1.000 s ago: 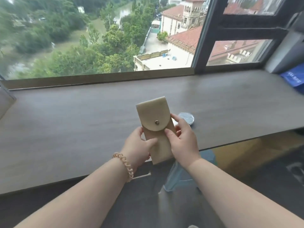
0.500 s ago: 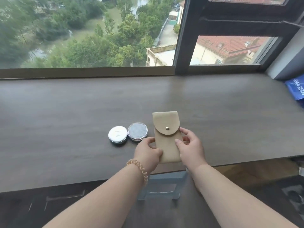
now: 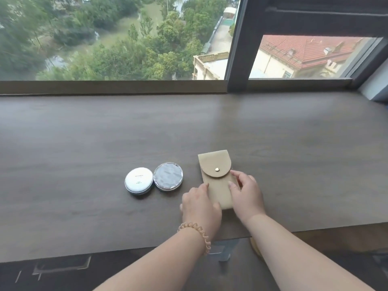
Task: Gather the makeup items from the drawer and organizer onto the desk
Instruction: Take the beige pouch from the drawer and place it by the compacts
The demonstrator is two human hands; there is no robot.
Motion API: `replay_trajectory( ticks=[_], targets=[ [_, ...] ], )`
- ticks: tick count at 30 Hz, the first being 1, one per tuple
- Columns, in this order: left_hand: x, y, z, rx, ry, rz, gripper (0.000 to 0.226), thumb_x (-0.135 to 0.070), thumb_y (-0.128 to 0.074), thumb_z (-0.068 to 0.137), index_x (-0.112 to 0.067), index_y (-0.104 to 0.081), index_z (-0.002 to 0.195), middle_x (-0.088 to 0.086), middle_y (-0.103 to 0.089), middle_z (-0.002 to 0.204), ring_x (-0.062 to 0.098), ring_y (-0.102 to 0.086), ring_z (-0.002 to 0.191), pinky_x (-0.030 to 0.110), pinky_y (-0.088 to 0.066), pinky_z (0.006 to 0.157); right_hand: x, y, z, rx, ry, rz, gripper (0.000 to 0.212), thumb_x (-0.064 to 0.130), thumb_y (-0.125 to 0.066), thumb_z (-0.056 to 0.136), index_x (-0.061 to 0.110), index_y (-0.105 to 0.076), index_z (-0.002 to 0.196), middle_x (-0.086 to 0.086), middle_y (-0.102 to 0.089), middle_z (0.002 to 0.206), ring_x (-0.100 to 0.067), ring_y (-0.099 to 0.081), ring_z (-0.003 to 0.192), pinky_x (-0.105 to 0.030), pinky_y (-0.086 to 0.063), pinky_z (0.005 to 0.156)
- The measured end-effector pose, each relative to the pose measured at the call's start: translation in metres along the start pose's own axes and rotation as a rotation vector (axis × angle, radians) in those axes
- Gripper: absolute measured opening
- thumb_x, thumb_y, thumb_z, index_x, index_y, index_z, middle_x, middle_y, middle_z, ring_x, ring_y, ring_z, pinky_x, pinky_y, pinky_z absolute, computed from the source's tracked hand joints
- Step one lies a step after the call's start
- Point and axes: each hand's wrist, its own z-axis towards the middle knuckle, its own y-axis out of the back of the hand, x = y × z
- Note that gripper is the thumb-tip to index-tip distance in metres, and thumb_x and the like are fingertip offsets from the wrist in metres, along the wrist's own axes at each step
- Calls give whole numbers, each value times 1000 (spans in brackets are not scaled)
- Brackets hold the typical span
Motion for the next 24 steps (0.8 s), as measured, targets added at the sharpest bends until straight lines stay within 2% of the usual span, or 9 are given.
replay_trajectory(
  ticks=[2,5,9,12,14,16,19,20,24],
  targets=[
    [3,-5,-2,-25,-68,138,55,-34,-49,86,-31,-35,139,-6,-38,141,19,-26,131,37,-24,104,-2,-5,0,-5,50,-181,39,22,-60,87,28,-57,125,2,-53,129,-20,-43,122,-38,-27,103],
    [8,-12,1,24,-170,199,54,-37,-40,91,-33,-25,143,-10,-21,155,18,-5,144,41,-13,109,-7,-12,-7,-2,148,-318,44,30,-57,87,29,-52,131,2,-45,142,-20,-33,133,-39,-19,108],
    [18,-16,5,38,-252,284,53,-33,-32,94,-30,-21,146,-13,-23,155,19,0,146,40,-10,110,-12,-20,-17,57,205,-391,58,39,-39,80,28,-45,136,6,-48,140,-21,-29,137,-40,-13,110],
    [24,-13,5,59,-290,326,55,-32,-33,93,-29,-18,146,-10,-17,157,18,1,146,40,-10,111,-13,-21,-21,27,224,-398,61,37,-40,78,25,-44,137,4,-49,140,-23,-29,137,-43,-13,110],
    [28,-4,2,43,-299,334,56,-33,-35,93,-29,-18,147,-8,-15,158,16,1,146,41,-9,112,-8,-23,-23,-60,277,-369,58,33,-45,76,21,-50,132,-1,-54,135,-27,-36,133,-45,-19,108],
    [34,8,-2,-18,-310,300,57,-31,-38,91,-28,-23,146,-6,-20,157,16,-6,146,42,-12,112,6,-28,-27,-126,339,-308,55,34,-43,76,20,-55,127,-4,-58,129,-28,-42,128,-44,-22,104],
    [56,45,-16,-199,-344,249,58,-28,-50,74,-27,-44,132,-4,-51,139,16,-42,132,40,-38,97,45,-47,-44,-123,451,-184,53,35,-41,76,20,-55,125,-5,-58,129,-24,-40,125,-38,-19,103],
    [66,59,-22,-244,-358,219,59,-29,-55,68,-28,-47,127,-5,-57,133,15,-48,126,36,-41,92,58,-56,-53,-100,483,-146,52,35,-42,76,21,-55,125,-5,-56,131,-22,-38,126,-35,-18,104],
    [135,129,-56,-354,-245,226,66,-31,-58,69,-30,-40,133,-4,-52,139,12,-41,129,26,-23,97,111,-104,-106,54,637,-60,53,35,-46,73,22,-55,124,-5,-53,134,-20,-39,124,-36,-23,101]
  ],
)
